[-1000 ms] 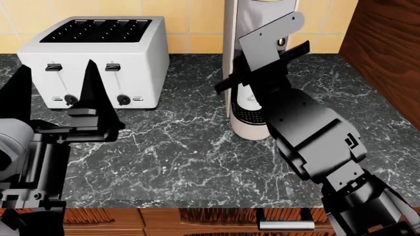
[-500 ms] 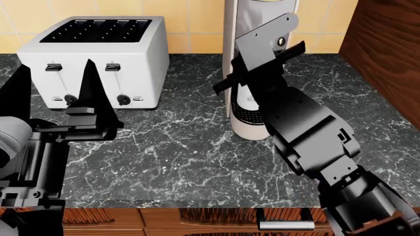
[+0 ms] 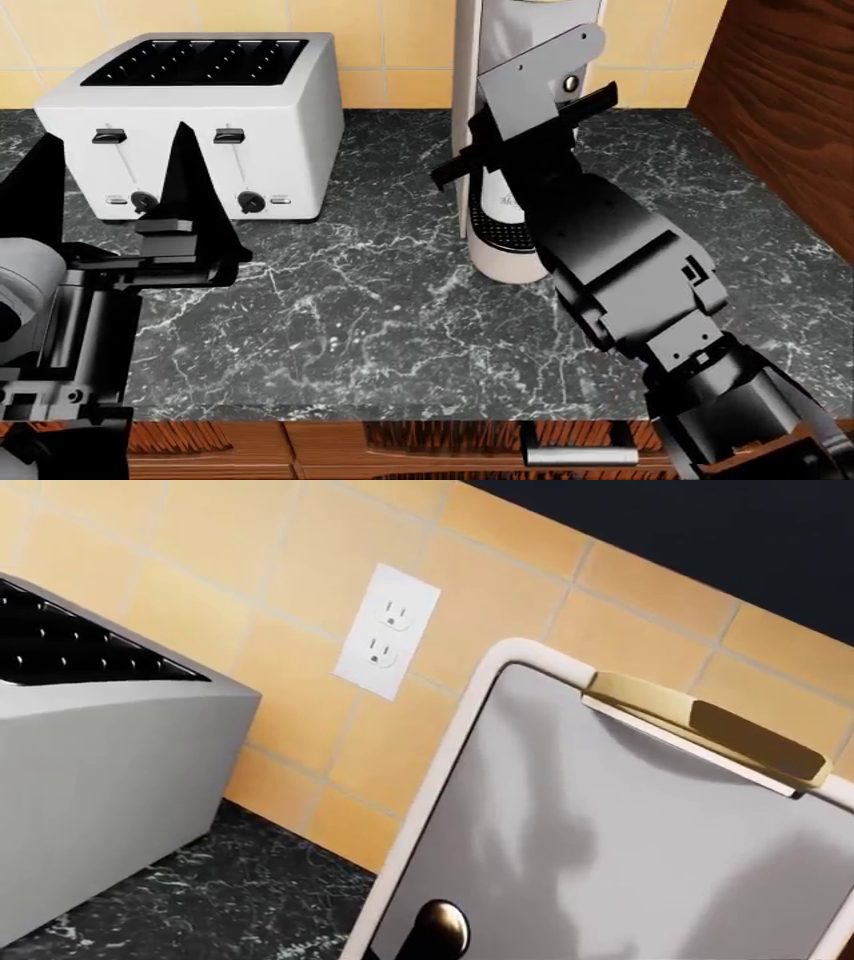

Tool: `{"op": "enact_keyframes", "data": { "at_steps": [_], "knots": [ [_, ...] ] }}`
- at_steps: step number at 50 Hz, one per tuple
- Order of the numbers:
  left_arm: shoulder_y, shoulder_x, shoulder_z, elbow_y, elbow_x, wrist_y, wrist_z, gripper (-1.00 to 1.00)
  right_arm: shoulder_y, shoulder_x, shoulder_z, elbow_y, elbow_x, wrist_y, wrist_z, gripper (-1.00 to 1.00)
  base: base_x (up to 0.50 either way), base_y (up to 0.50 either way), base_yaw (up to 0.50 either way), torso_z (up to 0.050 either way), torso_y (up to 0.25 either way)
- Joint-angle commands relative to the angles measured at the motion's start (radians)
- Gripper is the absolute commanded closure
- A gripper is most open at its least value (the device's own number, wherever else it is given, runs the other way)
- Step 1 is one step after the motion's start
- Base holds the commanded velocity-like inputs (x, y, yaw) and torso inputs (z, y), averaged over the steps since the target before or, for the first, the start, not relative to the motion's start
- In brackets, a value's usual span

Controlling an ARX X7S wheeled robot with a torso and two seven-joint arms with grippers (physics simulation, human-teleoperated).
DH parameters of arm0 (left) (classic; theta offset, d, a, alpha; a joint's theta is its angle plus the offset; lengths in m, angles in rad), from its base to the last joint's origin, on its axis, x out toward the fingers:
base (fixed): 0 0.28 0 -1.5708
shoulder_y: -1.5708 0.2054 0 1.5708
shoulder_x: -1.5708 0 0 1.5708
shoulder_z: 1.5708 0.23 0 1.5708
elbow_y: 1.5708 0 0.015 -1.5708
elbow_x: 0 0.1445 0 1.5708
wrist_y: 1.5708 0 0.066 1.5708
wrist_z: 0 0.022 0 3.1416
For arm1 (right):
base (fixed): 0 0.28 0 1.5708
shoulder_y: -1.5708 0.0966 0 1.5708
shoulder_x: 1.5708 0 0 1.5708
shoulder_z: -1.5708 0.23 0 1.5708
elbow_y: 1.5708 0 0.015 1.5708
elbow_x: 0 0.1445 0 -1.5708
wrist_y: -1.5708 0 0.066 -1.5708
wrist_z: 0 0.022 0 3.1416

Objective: Pick the mug from the cabinet, place it under the coffee machine dispenser, and press the start button.

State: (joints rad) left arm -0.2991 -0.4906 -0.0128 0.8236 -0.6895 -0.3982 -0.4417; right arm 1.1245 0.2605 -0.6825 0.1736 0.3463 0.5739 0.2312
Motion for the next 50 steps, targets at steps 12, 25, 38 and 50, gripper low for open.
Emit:
{"op": "enact_keyframes", "data": {
  "at_steps": [12, 25, 38, 50],
  "knots": [
    [-0.005, -0.004, 0.003, -0.007, -0.005, 0.005, -0.003, -1.00, 0.015, 0.003, 0.015, 0.089, -0.014, -0.012, 0.005, 1.00, 0.00, 0.00, 0.00, 0.000, 0.000],
    [-0.007, -0.005, 0.007, -0.010, -0.003, 0.007, -0.009, -1.00, -0.069, 0.089, 0.074, -0.365, 0.079, 0.143, 0.094, 1.00, 0.00, 0.00, 0.00, 0.000, 0.000],
    [-0.010, -0.009, 0.005, -0.004, -0.013, 0.005, -0.018, -1.00, -0.158, 0.566, 0.149, -1.221, 0.813, 0.062, 0.708, 1.00, 0.00, 0.00, 0.00, 0.000, 0.000],
    [0.004, -0.025, -0.028, 0.031, -0.061, 0.007, -0.029, -1.00, 0.822, 0.859, -1.651, -1.220, 0.339, -0.974, 1.216, -1.00, 0.00, 0.00, 0.00, 0.000, 0.000]
  ]
}}
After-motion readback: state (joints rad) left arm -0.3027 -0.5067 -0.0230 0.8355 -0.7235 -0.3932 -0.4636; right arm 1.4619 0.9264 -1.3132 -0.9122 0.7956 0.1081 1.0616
